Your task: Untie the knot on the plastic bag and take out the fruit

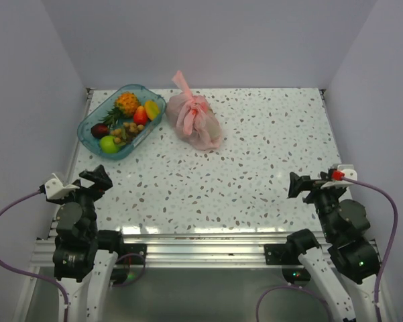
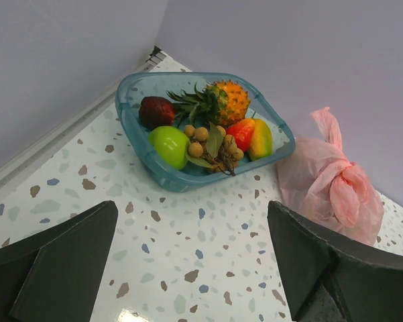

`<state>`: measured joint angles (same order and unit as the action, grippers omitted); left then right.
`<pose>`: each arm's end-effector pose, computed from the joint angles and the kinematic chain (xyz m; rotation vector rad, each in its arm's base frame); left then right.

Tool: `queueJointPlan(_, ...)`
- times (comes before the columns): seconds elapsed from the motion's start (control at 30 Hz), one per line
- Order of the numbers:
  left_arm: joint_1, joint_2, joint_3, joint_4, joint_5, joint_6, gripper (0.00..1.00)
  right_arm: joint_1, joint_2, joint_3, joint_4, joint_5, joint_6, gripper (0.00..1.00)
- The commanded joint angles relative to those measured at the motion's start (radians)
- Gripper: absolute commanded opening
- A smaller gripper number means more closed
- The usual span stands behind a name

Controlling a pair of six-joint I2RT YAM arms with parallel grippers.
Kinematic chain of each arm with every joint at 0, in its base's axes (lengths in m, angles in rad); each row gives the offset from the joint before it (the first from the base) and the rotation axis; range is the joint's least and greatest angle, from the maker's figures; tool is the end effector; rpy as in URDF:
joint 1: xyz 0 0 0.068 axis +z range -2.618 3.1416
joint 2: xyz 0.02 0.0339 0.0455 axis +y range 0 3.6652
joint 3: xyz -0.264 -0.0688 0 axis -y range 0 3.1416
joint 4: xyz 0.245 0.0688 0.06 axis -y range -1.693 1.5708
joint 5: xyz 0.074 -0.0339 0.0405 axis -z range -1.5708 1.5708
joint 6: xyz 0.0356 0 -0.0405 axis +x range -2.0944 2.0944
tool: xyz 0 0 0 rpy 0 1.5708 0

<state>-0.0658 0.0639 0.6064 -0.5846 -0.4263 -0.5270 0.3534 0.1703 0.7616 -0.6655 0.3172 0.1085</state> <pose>0.0426 0.0119 0.3038 -0.6789 1.4602 -0.1152 0.0388 0.0025 0.3366 0.0410 1.6416 0.0923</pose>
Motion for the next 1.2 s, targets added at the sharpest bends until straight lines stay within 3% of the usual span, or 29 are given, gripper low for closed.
queueJointPlan(0.0, 0.009, 0.013, -0.007, 0.043, 0.001, 0.019, 1.0, 0.004, 0.046, 0.024, 0.033, -0.036, -0.004, 0.99)
queueJointPlan(0.27, 0.009, 0.011, -0.008, 0.032, -0.02, 0.007, 1.0, 0.006, 0.253, 0.123, 0.083, -0.156, 0.019, 0.99)
queueJointPlan(0.7, 0.009, 0.024, -0.008, 0.026, -0.031, 0.001, 1.0, 0.005, 0.928, 0.327, 0.329, -0.524, 0.097, 0.99)
queueJointPlan(1.0, 0.021, 0.033, -0.011, 0.034, -0.02, 0.007, 1.0, 0.053, 1.339, 0.39, 0.708, -0.552, 0.115, 0.99)
queueJointPlan(1.17, 0.029, 0.034, -0.011, 0.035, -0.016, 0.009, 1.0, 0.12, 1.532, 0.479, 0.834, -0.472, 0.109, 0.97)
